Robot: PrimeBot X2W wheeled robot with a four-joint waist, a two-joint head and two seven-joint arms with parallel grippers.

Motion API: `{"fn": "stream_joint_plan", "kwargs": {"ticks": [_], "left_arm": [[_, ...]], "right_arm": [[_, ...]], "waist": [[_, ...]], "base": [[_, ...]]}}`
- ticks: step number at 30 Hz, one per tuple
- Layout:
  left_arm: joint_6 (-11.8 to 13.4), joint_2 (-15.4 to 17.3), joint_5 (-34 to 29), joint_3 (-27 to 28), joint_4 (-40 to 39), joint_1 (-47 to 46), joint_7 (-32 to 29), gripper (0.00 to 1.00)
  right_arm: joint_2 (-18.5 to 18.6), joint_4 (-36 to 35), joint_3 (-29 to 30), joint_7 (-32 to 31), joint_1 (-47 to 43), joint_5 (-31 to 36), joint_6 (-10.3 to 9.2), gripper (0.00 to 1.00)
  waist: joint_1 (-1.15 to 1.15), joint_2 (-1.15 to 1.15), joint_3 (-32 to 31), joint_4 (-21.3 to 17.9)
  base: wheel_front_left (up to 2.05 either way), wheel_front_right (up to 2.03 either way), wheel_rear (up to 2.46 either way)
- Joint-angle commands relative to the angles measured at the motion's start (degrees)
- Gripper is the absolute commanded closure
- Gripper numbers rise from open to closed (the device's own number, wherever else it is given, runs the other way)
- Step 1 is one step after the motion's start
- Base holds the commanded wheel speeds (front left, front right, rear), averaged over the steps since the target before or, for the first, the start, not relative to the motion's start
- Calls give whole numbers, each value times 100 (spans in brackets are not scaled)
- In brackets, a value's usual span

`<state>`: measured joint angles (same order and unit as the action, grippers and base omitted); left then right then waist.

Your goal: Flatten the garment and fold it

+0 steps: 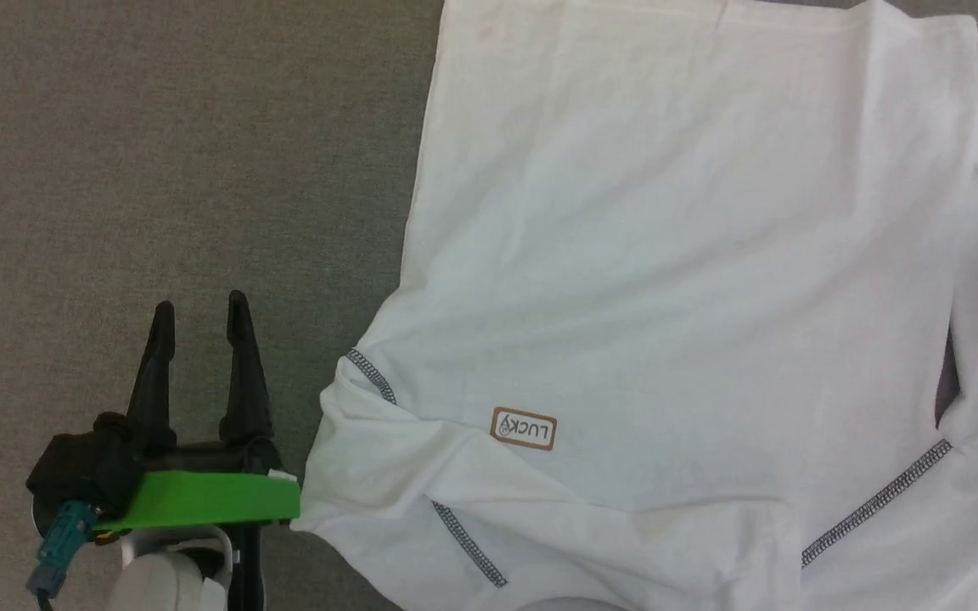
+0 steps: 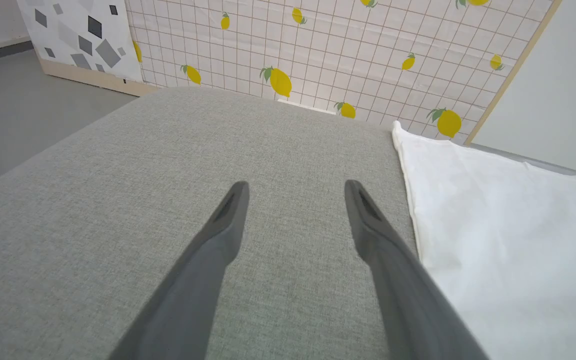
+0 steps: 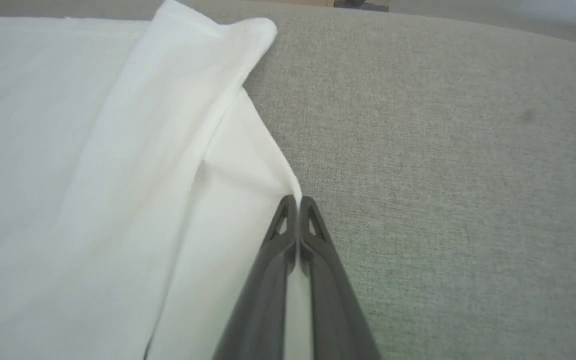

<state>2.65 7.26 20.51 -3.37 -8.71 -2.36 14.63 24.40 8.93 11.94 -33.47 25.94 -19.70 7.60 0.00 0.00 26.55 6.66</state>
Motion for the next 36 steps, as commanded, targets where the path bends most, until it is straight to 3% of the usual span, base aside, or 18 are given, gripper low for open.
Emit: {"fn": "stream_joint_plan", "kwargs": {"ticks": [1, 11, 19, 20, 21, 22, 25, 36], "left_arm": [[27, 47, 38, 14, 15, -38, -22, 0], [63, 86, 106, 29, 24, 118, -78, 0], [100, 163, 137, 64, -41, 193, -160, 0], [106, 172, 139, 67, -52, 198, -171, 0], [111, 183, 139, 68, -66, 204, -187, 0], [115, 192, 140, 67, -79, 208, -199, 0], [132, 215, 146, 73, -117, 227, -229, 0], [197, 277, 112, 60, -433, 234, -237, 0]], "right_arm": [[-28, -40, 101, 57, -7, 4, -11, 100], [-456, -352, 1289, 202, -1185, -77, -11, 100], [-931, -271, 1599, 423, -1844, -97, -11, 100], [-954, -249, 1603, 455, -1853, -86, -11, 86], [-983, -226, 1626, 505, -1843, -68, -11, 51], [-993, -215, 1630, 542, -1825, -54, -11, 0], [-965, -211, 1581, 592, -1751, -49, -11, 0], [-329, -524, 1489, 238, -1298, 1, -11, 0]], "waist": [[0, 0, -171, -118], [0, 0, -513, -332], [0, 0, -595, -434], [0, 0, -607, -441], [0, 0, -623, -450], [0, 0, -634, -456], [0, 0, -676, -476], [0, 0, -376, -538]], "base": [[0, 0, 0], [0, 0, 0], [0, 0, 0], [0, 0, 0], [0, 0, 0], [0, 0, 0], [0, 0, 0], [0, 0, 0]]}}
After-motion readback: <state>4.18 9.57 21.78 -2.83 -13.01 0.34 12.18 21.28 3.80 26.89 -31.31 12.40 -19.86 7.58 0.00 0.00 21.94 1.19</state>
